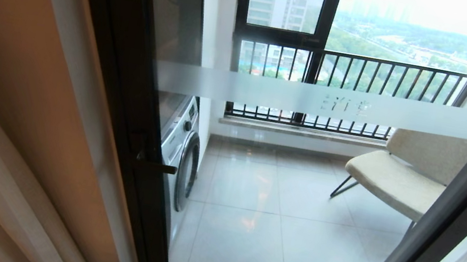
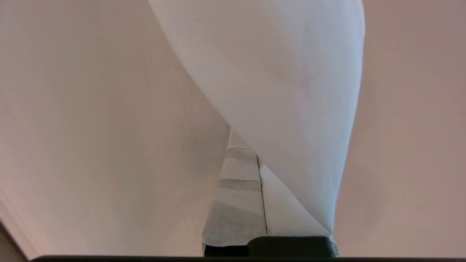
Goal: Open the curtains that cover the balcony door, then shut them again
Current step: Pull the inner curtains open on both sides
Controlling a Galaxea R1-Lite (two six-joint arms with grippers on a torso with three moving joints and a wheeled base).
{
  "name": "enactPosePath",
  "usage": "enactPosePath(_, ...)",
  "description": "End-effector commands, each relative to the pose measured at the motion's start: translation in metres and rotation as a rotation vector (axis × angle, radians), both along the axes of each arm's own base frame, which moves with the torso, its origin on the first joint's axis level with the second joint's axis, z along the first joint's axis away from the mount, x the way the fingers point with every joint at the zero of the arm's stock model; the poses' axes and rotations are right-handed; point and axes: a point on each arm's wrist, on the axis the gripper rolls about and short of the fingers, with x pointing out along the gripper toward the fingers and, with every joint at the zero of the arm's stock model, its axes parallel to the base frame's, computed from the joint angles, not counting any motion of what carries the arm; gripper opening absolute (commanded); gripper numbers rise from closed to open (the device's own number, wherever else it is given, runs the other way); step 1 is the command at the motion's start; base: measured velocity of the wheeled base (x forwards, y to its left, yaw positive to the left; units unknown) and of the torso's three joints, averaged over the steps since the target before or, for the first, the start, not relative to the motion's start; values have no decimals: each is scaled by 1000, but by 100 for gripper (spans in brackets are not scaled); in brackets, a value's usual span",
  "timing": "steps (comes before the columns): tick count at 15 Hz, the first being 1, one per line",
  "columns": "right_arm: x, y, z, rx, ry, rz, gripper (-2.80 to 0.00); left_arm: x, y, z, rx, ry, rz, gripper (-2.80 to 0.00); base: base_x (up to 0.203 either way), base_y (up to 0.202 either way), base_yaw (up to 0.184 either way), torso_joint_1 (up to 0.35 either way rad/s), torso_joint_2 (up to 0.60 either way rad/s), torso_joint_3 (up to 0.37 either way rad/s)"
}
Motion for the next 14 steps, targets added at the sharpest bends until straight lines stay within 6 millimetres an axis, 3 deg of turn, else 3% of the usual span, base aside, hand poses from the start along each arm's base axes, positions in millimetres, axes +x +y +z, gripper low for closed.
enactPosePath(1, 0, 0, 0, 1, 0, 1, -280, -10, -6, 4, 9, -15, 0, 0, 0, 0, 0, 0, 0, 0)
enactPosePath(6, 0, 0, 0, 0, 0, 0, -280, -30, -18, 2, 10, -18, 0, 0, 0, 0, 0, 0, 0, 0)
enactPosePath(14, 0, 0, 0, 0, 0, 0, -280, -91, -55, -24, 0, -3, 7, 0, 0, 0, 0, 0, 0, 0)
